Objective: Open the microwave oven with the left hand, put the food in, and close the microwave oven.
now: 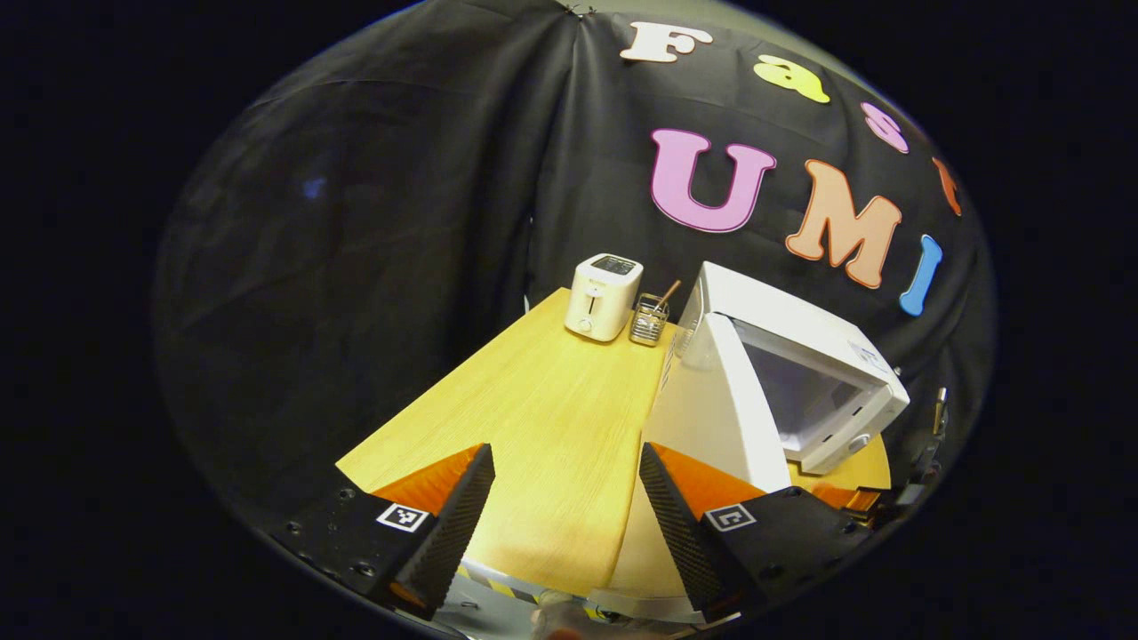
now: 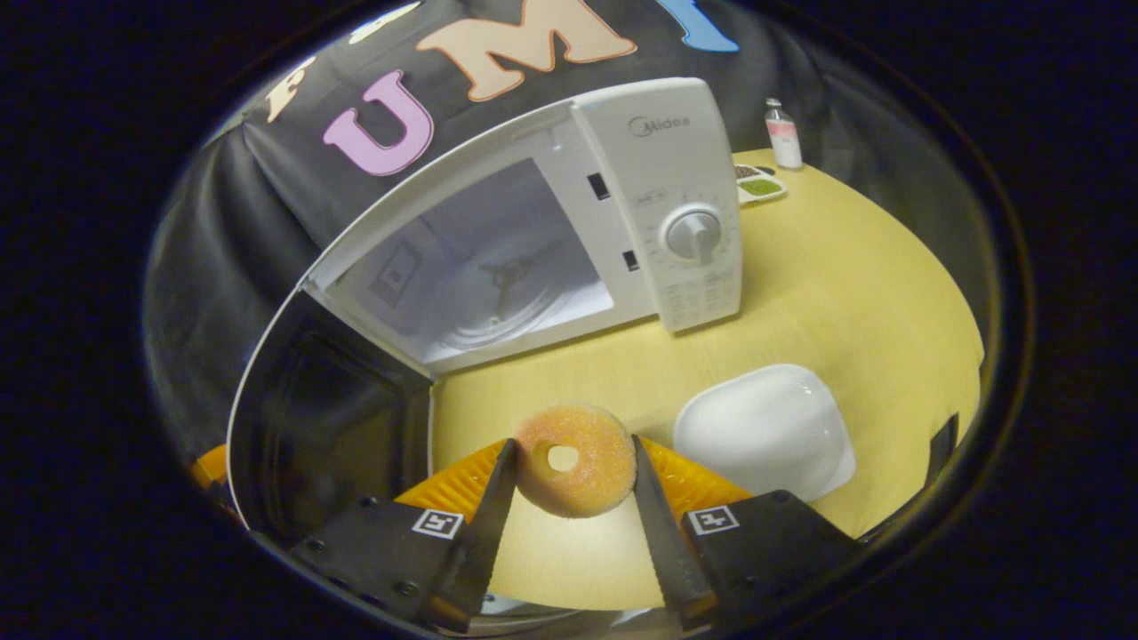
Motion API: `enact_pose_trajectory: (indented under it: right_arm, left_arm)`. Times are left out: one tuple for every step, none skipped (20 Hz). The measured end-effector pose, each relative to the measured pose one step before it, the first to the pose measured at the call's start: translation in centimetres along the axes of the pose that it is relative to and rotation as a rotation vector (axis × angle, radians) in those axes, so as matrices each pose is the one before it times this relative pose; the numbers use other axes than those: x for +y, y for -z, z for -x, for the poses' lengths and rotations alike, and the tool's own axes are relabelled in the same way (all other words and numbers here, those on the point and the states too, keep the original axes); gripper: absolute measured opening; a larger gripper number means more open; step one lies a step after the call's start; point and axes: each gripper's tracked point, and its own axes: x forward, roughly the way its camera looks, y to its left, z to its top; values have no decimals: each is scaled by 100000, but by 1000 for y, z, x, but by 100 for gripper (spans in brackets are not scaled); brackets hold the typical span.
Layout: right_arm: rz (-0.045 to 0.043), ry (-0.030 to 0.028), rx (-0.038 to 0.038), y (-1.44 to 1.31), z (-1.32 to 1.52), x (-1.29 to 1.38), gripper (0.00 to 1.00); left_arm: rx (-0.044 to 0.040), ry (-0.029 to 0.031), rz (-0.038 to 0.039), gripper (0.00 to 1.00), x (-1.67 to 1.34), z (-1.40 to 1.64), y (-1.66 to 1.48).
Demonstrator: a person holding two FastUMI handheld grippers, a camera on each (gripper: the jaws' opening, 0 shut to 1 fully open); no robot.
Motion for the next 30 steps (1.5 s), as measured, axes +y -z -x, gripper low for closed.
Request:
enact_pose_trajectory:
  right_arm:
    - [-1221, -1101, -1304, -418, -514, 1011, 76]
    - [-867, -984, -1483, -502, -594, 979, 76]
    - [-681, -1609, -1438, -527, -653, 1099, 76]
    - [-1348, -1832, -1554, -528, -810, 1156, 76]
    - [-2053, -2652, -2024, -610, -936, 1357, 70]
    - [-1561, -1383, -1805, -526, -849, 980, 70]
    - [-1644, -1208, -2058, -489, -992, 1035, 70]
    - [-1020, -49, -1803, -436, -859, 554, 70]
    - [-937, 529, -2236, -408, -884, 366, 76]
    - [-836, 930, -2306, -461, -880, 201, 70]
    - [-863, 1069, -2114, -342, -885, 225, 70]
    - [-1103, 1034, -2128, -346, -851, 104, 70]
    - [-736, 1068, -1841, -210, -789, -3, 70]
    - [-261, 866, -1738, -180, -850, -5, 76]
    - [68, 1249, -1760, -70, -824, -87, 76]
    - [-45, 693, -2212, -212, -792, -28, 76]
    - [209, 673, -2174, -223, -831, 65, 76]
    - [235, 579, -1719, -222, -709, -25, 76]
    - [1036, 583, -1106, -17, -577, 29, 70]
    - [1635, 773, -633, -59, -656, -39, 70]
    - [1492, 870, -89, 111, -562, -177, 70]
    - [776, 487, 480, 301, -717, 26, 70]
    - [-192, 261, 660, 0, -414, 71, 72]
    - [-462, 79, -47, -126, -367, 87, 72]
    - [-146, 295, -279, -90, -328, 239, 72]
    - [124, 278, 287, -15, -140, 147, 79]
    - [731, -240, 485, 54, 16, 165, 72]
    - [585, -9, -798, -218, 61, -13, 72]
    - [553, -94, -1404, -375, 84, 117, 76]
    - [513, 332, -677, -268, 223, -46, 88]
  left_arm:
    - [792, 1055, -1070, 97, 66, -323, 8]
    - [1080, 732, -971, 97, 137, -195, 300]
    - [1045, 742, -655, 97, 183, -229, 147]
    - [1044, 531, -291, 97, 18, -93, 321]
    - [1418, 780, 28, 97, 89, -98, 337]
    - [1389, 759, -70, 97, -32, 84, 590]
    - [1429, 487, 107, 97, 188, 62, 431]
    - [1371, 433, 196, 97, 132, 162, 507]
    - [920, 259, 379, 97, 201, 73, 326]
    - [881, 274, 391, 97, 129, 128, 261]
    - [727, 168, 344, 97, 136, 191, 223]
    - [360, 75, 360, 97, 135, 133, 163]
    - [337, 25, 259, 97, 132, 132, 105]
    - [491, 38, 225, 97, 106, 179, 315]
    - [932, 78, 414, 97, 224, 63, 325]
    - [899, 220, 622, 97, 57, 3, 448]
    - [787, 86, 1042, 97, 143, -38, 244]
    - [846, -22, 1310, 97, 73, -2, 304]
    - [951, -328, 1260, 97, 116, 100, 275]
    - [182, -1070, 1214, 97, 274, 48, 220]
    - [-268, -970, 1007, 97, 346, 212, -125]
    - [-157, -710, 557, 97, 85, 125, 68]
    - [172, -637, -128, 97, 150, 95, 84]
    - [358, -556, -369, 97, 171, 162, 207]
    - [319, -557, -341, 97, 99, -34, -36]
    - [251, -341, -328, 97, 60, 118, 16]
    - [35, -114, -363, 97, -73, 93, -115]
    - [-194, 84, -410, 97, -71, 295, -40]
    - [-401, 167, -451, 97, -130, 130, -149]
    - [-131, 112, -373, 97, -150, -63, 42]
